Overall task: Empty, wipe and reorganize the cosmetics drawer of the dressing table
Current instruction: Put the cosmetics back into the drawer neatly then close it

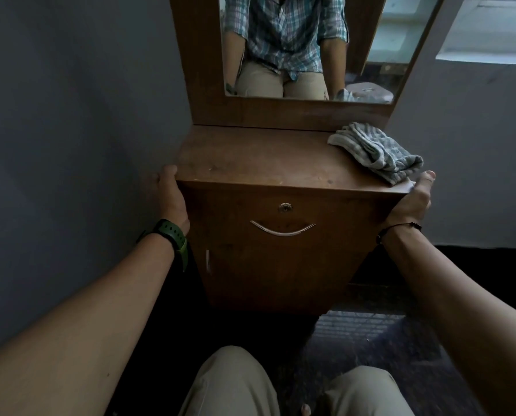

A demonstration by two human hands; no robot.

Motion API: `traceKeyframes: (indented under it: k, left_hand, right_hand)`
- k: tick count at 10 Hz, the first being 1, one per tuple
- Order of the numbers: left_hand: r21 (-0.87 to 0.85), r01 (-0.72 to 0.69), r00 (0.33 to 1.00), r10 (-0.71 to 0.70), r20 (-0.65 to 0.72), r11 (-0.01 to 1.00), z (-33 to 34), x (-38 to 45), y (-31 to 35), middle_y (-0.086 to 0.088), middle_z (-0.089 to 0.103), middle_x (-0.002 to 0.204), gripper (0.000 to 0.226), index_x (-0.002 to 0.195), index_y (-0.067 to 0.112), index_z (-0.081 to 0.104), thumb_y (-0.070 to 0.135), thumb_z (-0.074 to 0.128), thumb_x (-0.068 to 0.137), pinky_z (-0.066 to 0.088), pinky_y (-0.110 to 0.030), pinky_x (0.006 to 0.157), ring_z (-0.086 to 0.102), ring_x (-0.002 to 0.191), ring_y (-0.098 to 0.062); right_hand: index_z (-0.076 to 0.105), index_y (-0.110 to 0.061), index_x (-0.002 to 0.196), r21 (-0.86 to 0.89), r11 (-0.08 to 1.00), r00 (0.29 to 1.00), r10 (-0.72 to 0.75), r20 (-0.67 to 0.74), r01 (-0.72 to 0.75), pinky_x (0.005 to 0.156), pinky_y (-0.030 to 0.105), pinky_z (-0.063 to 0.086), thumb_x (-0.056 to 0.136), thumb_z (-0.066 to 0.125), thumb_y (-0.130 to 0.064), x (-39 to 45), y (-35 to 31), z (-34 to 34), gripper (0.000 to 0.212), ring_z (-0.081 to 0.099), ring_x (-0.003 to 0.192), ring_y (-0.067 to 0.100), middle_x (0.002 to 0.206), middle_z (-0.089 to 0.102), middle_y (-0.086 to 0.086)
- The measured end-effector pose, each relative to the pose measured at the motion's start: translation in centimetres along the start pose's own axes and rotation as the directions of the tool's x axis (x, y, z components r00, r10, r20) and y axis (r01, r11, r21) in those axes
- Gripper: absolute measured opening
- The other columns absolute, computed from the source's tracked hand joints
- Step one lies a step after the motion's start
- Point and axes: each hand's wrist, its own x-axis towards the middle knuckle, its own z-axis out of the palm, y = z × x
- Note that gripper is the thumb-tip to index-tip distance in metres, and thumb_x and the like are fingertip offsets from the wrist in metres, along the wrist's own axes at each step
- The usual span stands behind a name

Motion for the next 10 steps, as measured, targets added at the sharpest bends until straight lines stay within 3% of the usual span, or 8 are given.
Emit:
traceKeyframes:
  k: [1, 2, 5, 6, 7, 8, 9, 10]
  left_hand:
    - [-0.068, -0.006, 1.000, 0.007, 0.023, 0.998, 0.1, 0.0, -0.2, 0.002, 0.053, 0.101, 0.018, 0.083, 0.026, 0.057, 0.036, 0.055, 0.068, 0.041, -0.041, 0.101, 0.051, 0.103, -0.018]
    - [-0.122, 0.033, 0.999, -0.027, 0.046, 0.992, -0.4, 1.6, -0.8, -0.001, 0.058, 0.105, 0.023, 0.076, 0.029, 0.060, 0.042, 0.063, 0.057, 0.040, -0.046, 0.105, 0.054, 0.114, -0.027]
    - [0.011, 0.099, 0.989, -0.099, 0.108, 0.995, -1.9, 6.1, -3.9, -0.010, 0.059, 0.124, 0.055, 0.095, 0.026, 0.059, 0.059, 0.067, 0.052, 0.042, -0.046, 0.104, 0.056, 0.116, -0.029]
    - [0.137, 0.042, 0.989, -0.061, 0.134, 0.990, -1.7, 4.8, -2.2, -0.002, 0.057, 0.107, 0.034, 0.088, 0.027, 0.054, 0.053, 0.053, 0.066, 0.041, -0.041, 0.106, 0.054, 0.110, -0.027]
    - [0.198, -0.063, 0.983, 0.027, 0.183, 0.978, -1.6, 3.0, -0.4, -0.002, 0.056, 0.100, 0.013, 0.078, 0.035, 0.058, 0.043, 0.054, 0.069, 0.041, -0.049, 0.103, 0.054, 0.110, -0.032]
    - [0.330, -0.108, 0.955, 0.006, 0.297, 0.938, -1.7, 1.6, 1.6, -0.003, 0.053, 0.102, 0.010, 0.093, 0.026, 0.055, 0.031, 0.047, 0.089, 0.041, -0.043, 0.093, 0.051, 0.103, -0.024]
    - [0.554, -0.142, 0.941, -0.062, 0.333, 0.820, -1.5, 1.6, 3.3, -0.014, 0.051, 0.124, 0.033, 0.126, 0.006, 0.048, 0.021, 0.038, 0.099, 0.038, -0.038, 0.095, 0.049, 0.114, -0.027]
    - [0.704, -0.130, 0.963, -0.081, 0.259, 0.698, -0.9, 0.6, 4.8, -0.022, 0.050, 0.132, 0.038, 0.132, 0.000, 0.045, 0.011, 0.035, 0.097, 0.042, -0.041, 0.098, 0.051, 0.113, -0.035]
  right_hand:
    - [0.054, -0.011, 0.127, 0.063, 0.998, 0.995, 0.003, 0.102, -0.010, 0.093, 0.034, 0.047, 0.083, 0.046, -0.051, 0.1, 0.2, 0.2, 0.060, 0.059, 0.103, 0.015, 0.115, 0.059, -0.001]
    - [0.064, -0.008, 0.107, 0.163, 0.986, 0.996, -0.033, 0.086, 0.018, 0.085, 0.033, 0.052, 0.073, 0.056, -0.037, 0.8, 0.5, 0.1, 0.046, 0.063, 0.098, 0.024, 0.112, 0.065, 0.012]
    - [0.062, -0.017, 0.073, 0.192, 0.979, 0.994, -0.079, 0.071, 0.064, 0.076, 0.030, 0.052, 0.078, 0.055, -0.022, 1.4, 0.8, -0.3, 0.010, 0.059, 0.075, 0.013, 0.079, 0.061, 0.000]
    - [0.054, -0.020, 0.068, 0.122, 0.981, 0.987, -0.154, 0.044, 0.148, 0.072, 0.026, 0.046, 0.072, 0.050, -0.027, 1.6, 0.8, -0.1, 0.010, 0.052, 0.072, 0.007, 0.075, 0.054, -0.006]
    - [0.051, -0.024, 0.069, 0.000, 0.982, 0.981, -0.187, 0.054, 0.187, 0.077, 0.029, 0.043, 0.071, 0.044, -0.033, 1.7, 0.7, -0.3, 0.011, 0.050, 0.078, 0.009, 0.077, 0.052, -0.008]
    - [0.051, -0.024, 0.076, -0.185, 0.961, 0.975, -0.184, 0.122, 0.204, 0.082, 0.032, 0.039, 0.076, 0.038, -0.035, 0.9, -0.3, -0.8, 0.017, 0.050, 0.085, 0.013, 0.082, 0.051, -0.008]
    - [0.052, -0.005, 0.115, -0.544, 0.803, 0.967, -0.156, 0.203, 0.244, 0.098, 0.039, 0.033, 0.095, 0.032, -0.028, 0.5, -2.2, -1.7, 0.036, 0.046, 0.117, 0.034, 0.118, 0.053, 0.017]
    - [0.042, -0.002, 0.130, -0.710, 0.656, 0.966, -0.193, 0.172, 0.257, 0.106, 0.041, 0.028, 0.096, 0.036, -0.025, -1.1, -4.5, -2.4, 0.041, 0.034, 0.127, 0.040, 0.138, 0.036, 0.026]
